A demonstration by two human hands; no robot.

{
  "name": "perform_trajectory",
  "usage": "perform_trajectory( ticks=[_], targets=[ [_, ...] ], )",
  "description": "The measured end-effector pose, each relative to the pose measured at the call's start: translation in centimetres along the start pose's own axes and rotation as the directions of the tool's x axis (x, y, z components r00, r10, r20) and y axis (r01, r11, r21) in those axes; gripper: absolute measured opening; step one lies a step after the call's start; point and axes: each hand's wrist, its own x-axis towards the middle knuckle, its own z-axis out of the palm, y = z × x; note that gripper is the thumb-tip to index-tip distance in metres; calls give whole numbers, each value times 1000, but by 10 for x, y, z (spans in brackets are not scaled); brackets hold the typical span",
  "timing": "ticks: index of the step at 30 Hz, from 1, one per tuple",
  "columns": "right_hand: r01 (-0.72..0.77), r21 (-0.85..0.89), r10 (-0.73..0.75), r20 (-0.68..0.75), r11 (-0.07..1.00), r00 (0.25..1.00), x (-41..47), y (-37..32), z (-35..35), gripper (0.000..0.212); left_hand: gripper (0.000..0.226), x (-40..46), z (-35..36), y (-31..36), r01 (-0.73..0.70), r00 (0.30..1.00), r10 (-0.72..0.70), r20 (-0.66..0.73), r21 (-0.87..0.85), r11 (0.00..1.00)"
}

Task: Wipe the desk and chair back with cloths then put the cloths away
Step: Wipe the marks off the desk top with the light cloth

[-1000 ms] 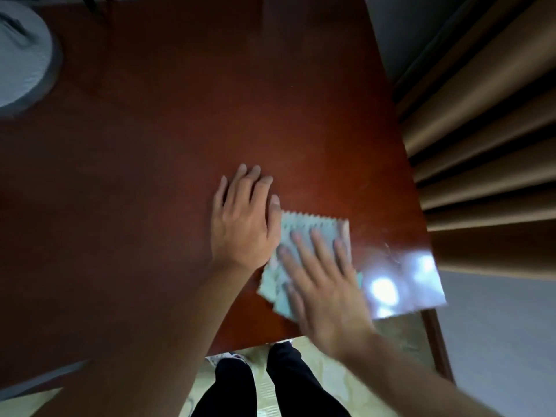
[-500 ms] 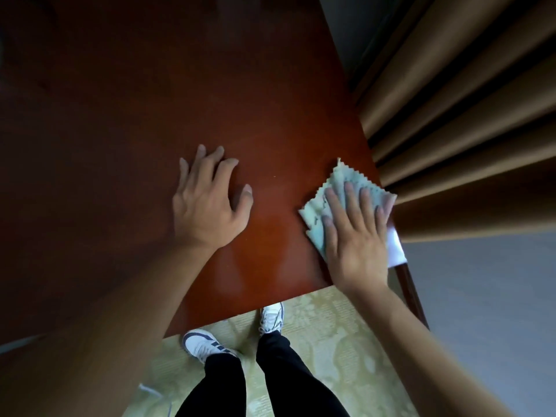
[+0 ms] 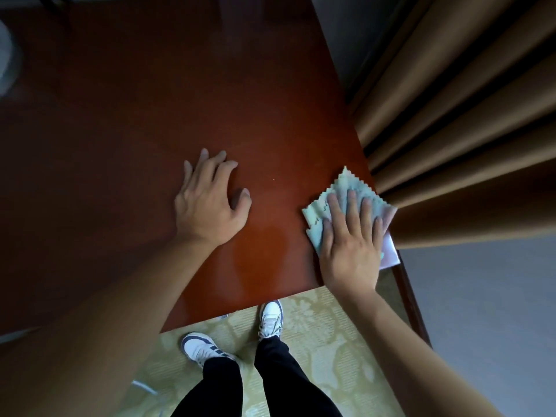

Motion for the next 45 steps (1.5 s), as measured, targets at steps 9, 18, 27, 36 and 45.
perform_trajectory(
  ticks=[9,18,27,36,45],
  targets=[
    [93,17,-94,102,996,990,-17,-73,0,51,40,-55,-37,-30,30,1000,-30,8,-39,999],
    [399,-1,-386,246,917,889,-37,-215,29,54,36,-142,-107,-154,284,952,-283,-115,-8,959],
    [593,4,-565,310,805,765,-113,-408,67,54,40,-224,-179,-330,534,832,-522,-185,18,845],
    [732,9,-698,306,682,647,-176,-590,111,54,43,-272,-239,-499,658,733,-635,-243,21,752],
    [886,34,-825,381,463,417,-215,-705,141,61,46,-269,-250,-528,737,620,-723,-304,-90,670]
  ],
)
